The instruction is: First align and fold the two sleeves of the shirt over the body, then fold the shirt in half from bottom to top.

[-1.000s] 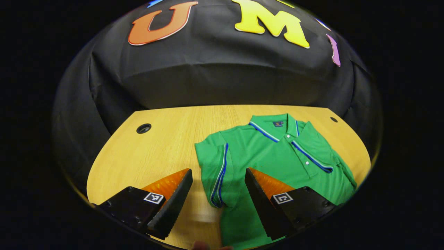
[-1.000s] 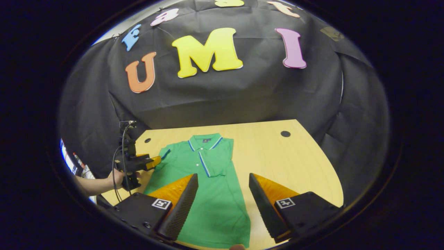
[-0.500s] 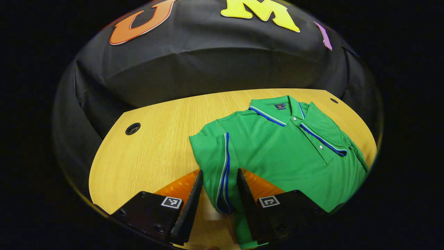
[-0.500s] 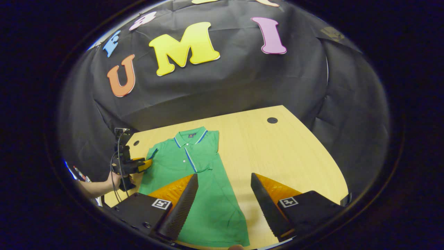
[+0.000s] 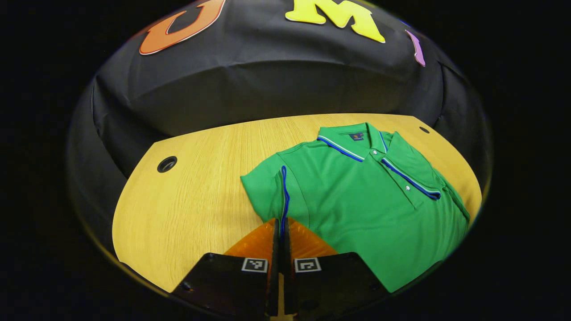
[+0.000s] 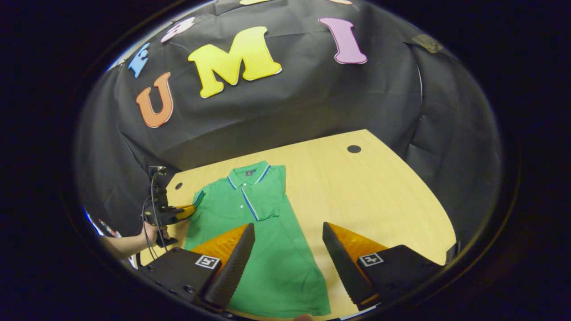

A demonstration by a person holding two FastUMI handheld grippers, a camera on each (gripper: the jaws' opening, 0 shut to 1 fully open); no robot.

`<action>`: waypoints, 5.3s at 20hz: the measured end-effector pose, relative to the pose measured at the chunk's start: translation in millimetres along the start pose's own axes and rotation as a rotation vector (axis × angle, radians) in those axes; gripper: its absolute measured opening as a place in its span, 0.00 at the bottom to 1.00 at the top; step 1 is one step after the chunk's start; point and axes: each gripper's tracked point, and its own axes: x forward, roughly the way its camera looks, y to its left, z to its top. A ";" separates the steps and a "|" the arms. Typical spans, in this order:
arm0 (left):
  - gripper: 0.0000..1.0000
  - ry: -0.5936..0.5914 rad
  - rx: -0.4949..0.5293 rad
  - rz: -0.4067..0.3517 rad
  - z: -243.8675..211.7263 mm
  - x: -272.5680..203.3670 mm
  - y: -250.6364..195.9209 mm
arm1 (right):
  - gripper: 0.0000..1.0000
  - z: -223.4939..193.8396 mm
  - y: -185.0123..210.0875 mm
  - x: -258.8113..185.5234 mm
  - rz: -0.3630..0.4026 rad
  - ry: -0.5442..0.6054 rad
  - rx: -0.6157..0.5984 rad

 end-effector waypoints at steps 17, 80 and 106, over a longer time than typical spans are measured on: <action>0.04 -0.088 0.149 -0.135 65.5 -33.8 -126.7 | 0.96 5.6 -21.0 -44.3 -0.040 -0.082 0.054; 0.04 0.369 -0.012 -0.117 -253.2 -257.6 -141.9 | 0.01 -261.0 -65.7 -32.2 0.060 0.576 -0.392; 0.03 -0.104 -0.078 -0.201 6.7 -203.7 -107.4 | 0.02 16.0 13.8 45.9 0.198 0.147 -0.261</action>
